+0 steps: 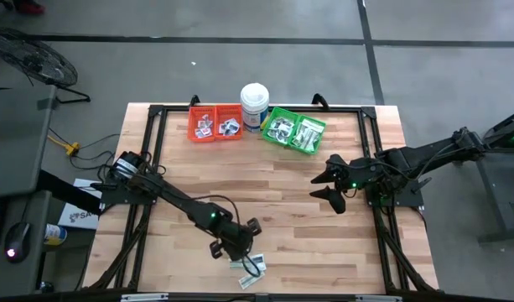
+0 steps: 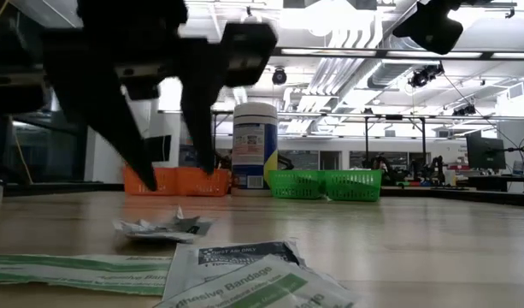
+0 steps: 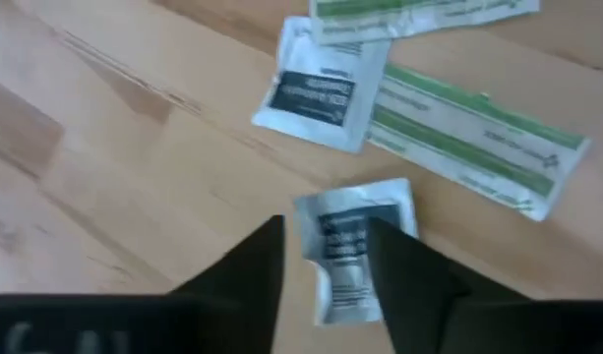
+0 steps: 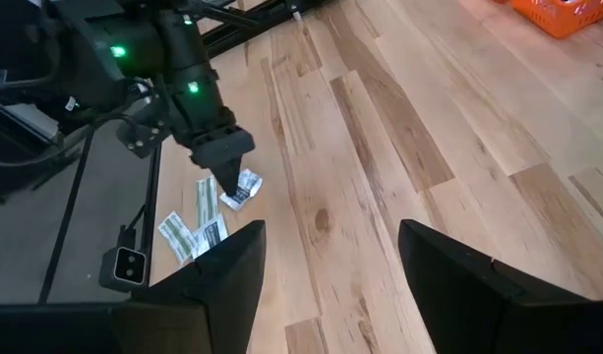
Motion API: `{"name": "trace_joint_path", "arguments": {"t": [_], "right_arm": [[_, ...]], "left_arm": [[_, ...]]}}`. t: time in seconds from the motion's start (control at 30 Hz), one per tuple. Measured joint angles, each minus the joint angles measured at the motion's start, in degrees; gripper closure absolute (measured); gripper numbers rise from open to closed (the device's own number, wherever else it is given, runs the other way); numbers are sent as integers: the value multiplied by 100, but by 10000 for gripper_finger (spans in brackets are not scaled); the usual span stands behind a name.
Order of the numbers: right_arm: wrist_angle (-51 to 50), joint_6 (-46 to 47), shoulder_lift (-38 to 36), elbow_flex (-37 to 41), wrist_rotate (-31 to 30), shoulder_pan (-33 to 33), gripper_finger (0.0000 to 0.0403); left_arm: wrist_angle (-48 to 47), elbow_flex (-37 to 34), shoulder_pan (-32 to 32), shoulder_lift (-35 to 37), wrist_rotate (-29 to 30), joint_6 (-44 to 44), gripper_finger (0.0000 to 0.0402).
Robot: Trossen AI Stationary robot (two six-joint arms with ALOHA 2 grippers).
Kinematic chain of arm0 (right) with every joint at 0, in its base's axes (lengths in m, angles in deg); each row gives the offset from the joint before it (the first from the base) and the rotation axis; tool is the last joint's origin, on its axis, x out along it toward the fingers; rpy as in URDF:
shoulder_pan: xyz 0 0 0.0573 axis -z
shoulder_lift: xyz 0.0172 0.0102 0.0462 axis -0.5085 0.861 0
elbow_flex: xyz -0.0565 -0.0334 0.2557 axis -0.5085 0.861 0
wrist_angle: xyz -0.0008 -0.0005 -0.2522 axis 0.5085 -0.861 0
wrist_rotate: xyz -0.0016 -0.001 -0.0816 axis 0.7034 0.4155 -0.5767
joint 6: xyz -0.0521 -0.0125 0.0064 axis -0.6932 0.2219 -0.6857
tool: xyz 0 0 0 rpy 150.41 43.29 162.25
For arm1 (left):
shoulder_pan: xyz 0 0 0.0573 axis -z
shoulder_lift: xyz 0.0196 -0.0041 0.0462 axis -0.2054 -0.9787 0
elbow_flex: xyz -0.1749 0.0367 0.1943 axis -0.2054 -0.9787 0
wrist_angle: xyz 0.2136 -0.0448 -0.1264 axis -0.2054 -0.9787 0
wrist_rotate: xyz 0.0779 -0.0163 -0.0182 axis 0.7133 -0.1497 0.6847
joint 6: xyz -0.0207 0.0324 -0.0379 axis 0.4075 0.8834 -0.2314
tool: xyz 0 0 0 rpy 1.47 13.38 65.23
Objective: Pick & Place First Aid Supplies
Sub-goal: Put the black towelette pack into the left green bin
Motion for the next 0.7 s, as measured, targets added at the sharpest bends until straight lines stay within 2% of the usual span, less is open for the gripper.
{"name": "trace_joint_path", "arguments": {"t": [0.13,0.2,0.53,0.7], "right_arm": [[4,-42,0,0,-2,0,176],[6,-45,0,0,-8,0,176],[-1,-90,0,2,-83,0,176],[-12,-93,-2,1,-98,0,176]], "left_arm": [[-498,214,-49,-8,269,271,220],[-592,255,-153,-89,152,306,208],[-919,432,-798,-116,-993,642,205],[-1437,978,-828,-528,-1405,930,205]]}}
